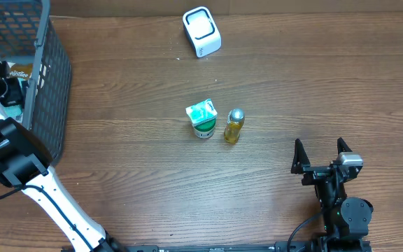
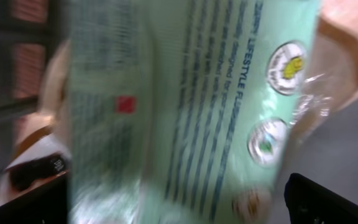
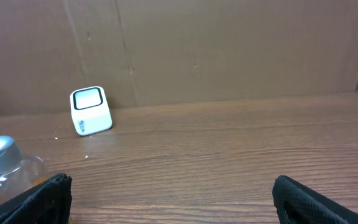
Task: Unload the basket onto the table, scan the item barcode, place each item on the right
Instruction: 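Reach the left gripper into the basket and grasp the snack bag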
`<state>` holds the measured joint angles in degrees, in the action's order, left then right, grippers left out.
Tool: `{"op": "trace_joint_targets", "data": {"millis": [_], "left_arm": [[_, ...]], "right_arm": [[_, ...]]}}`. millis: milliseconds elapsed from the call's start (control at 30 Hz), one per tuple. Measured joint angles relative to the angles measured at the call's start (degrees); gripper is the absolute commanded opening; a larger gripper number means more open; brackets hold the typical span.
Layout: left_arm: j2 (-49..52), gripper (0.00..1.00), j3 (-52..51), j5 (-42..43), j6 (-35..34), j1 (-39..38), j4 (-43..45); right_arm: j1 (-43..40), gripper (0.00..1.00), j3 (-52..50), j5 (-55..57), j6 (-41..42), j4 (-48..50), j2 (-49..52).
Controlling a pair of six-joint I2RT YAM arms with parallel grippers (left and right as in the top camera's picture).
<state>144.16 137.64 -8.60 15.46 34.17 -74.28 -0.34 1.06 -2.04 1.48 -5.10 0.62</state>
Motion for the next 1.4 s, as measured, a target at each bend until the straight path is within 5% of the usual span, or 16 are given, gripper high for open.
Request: {"op": "trace_joint_targets", "data": {"millis": [167, 367, 600, 767, 1000, 1400], "left_arm": [[-0.2, 0.97, -4.7, -0.2, 0.0, 0.0, 3.2], [-1.0, 0.56, -6.5, -1.0, 0.4, 0.0, 4.4], [-1.2, 0.38, -5.8, -1.9, 1.0, 0.0, 2.3], [-1.2, 0.16, -1.4, -0.9, -1.8, 0.0, -1.5], [-6.4, 0.17, 6.5, 0.7, -7.7, 0.0, -2.4], [-33.4, 0.16, 9.9, 10.9, -17.4, -3.5, -5.7]], "right_arm": [[0.0, 1.00, 0.0, 0.0, 0.0, 0.0, 0.0], [0.0, 1.00, 0.0, 0.0, 0.0, 0.0, 0.0], [0.0, 1.00, 0.0, 0.0, 0.0, 0.0, 0.0], [0.0, 1.00, 0.0, 0.0, 0.0, 0.0, 0.0], [0.0, 1.00, 0.0, 0.0, 0.0, 0.0, 0.0], [0.0, 1.00, 0.0, 0.0, 0.0, 0.0, 0.0]]}}
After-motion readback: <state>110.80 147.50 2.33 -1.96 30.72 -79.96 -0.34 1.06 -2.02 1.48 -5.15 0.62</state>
